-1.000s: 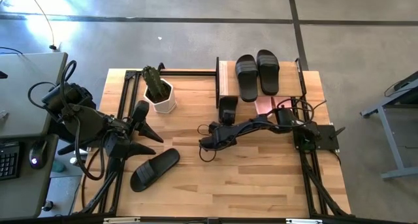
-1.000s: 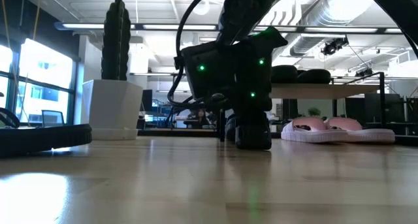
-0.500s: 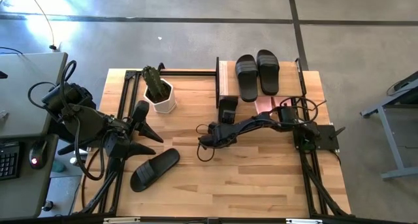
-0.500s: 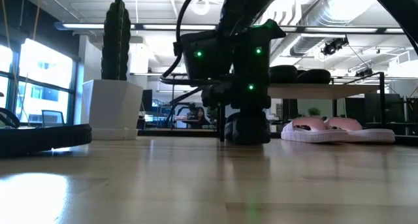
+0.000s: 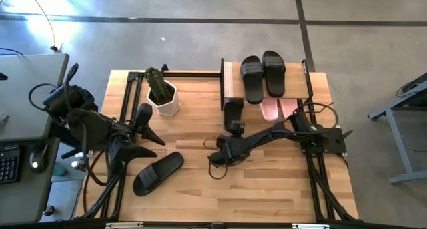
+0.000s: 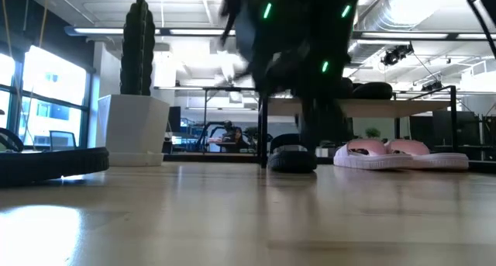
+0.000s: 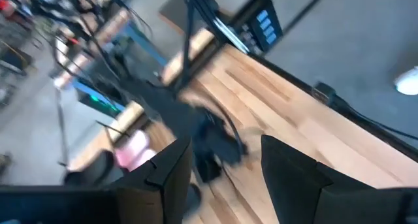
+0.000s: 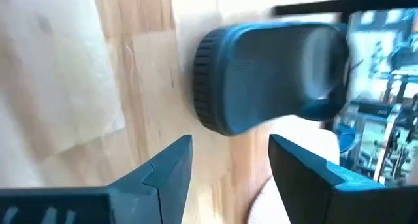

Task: Pick and place slides into the shelf
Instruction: Put the black slipper under the shelf

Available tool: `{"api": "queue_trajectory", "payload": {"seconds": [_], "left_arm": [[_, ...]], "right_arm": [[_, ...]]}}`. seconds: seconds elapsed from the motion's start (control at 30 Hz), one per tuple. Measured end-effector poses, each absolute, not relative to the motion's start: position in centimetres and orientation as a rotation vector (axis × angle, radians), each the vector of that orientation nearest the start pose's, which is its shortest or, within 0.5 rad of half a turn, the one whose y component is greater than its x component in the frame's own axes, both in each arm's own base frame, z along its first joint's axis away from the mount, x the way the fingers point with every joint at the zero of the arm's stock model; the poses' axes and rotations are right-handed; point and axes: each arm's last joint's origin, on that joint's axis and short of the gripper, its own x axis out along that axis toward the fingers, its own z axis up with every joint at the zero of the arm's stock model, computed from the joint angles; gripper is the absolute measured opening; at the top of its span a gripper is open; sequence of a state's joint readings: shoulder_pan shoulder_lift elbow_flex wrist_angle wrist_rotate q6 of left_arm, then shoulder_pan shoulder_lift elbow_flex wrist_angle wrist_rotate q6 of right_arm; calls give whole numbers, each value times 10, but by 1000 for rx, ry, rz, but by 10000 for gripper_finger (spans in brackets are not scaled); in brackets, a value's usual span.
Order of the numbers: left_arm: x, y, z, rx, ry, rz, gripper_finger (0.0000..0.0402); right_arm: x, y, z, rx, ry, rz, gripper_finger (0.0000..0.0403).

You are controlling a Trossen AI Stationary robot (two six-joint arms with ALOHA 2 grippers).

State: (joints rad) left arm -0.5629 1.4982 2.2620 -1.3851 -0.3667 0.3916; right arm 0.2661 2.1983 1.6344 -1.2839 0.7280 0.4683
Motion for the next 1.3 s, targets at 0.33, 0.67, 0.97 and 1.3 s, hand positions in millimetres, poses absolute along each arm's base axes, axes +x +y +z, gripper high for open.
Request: {"api": "queue_trajectory", "payload": {"seconds": [0.33, 0.67, 0.97, 1.3], "left_arm": [[197, -123, 496, 437, 805, -523, 166], [219, -173, 416, 308, 1209, -591, 166], [198, -198, 313, 388, 1609, -440, 166], [174, -222, 254, 558, 1457, -254, 166]], "right_arm": [[337, 140, 243, -443, 1173, -582, 193], [274, 185, 338, -238, 740, -383, 193], [256, 194, 349, -290, 655, -395, 193], [255, 193, 349, -305, 666, -393, 193]]}}
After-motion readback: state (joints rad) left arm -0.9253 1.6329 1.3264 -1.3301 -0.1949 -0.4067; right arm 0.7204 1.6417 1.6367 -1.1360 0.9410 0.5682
